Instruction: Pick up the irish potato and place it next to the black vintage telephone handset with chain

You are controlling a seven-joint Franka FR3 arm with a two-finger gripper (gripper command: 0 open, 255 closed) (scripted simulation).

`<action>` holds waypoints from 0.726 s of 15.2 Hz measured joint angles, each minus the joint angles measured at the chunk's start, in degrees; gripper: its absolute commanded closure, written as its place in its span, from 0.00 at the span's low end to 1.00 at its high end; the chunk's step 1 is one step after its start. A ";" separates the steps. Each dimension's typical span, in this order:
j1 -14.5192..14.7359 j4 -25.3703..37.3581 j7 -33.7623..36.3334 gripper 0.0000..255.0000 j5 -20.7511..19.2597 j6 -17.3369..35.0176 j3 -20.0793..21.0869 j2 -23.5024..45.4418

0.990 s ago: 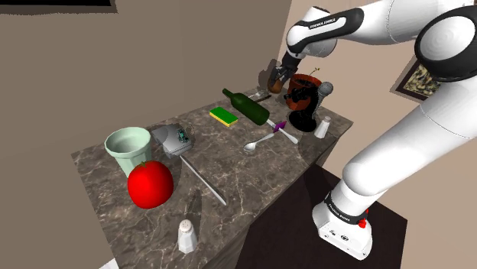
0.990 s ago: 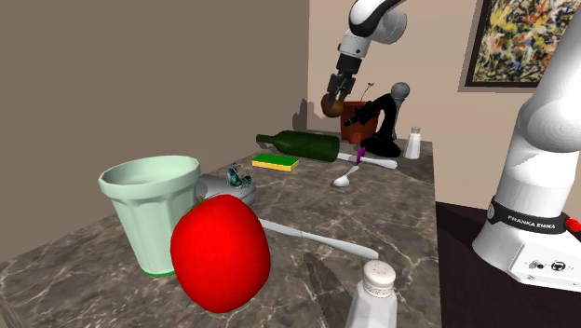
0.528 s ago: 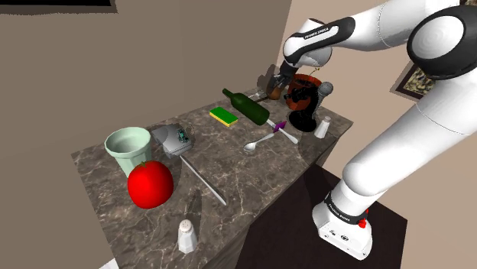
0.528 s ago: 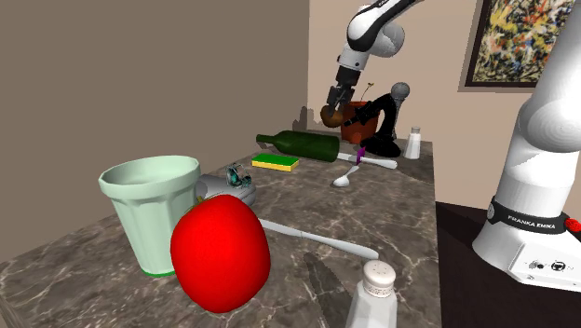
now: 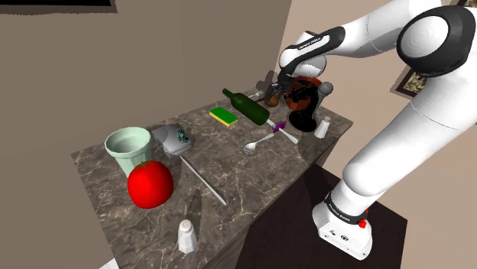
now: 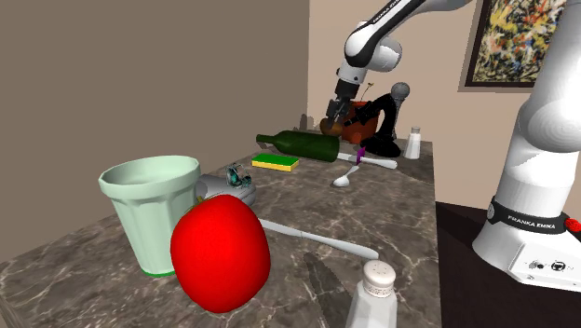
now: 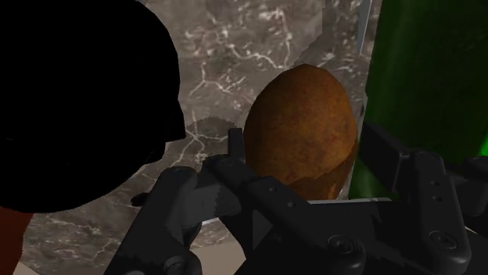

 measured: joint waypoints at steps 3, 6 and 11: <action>0.15 -0.87 -0.83 1.00 0.96 2.11 -0.03 1.29; 0.26 -1.88 -1.98 1.00 2.12 4.42 -0.08 2.59; 0.53 -2.44 -4.07 1.00 4.46 9.67 0.08 5.17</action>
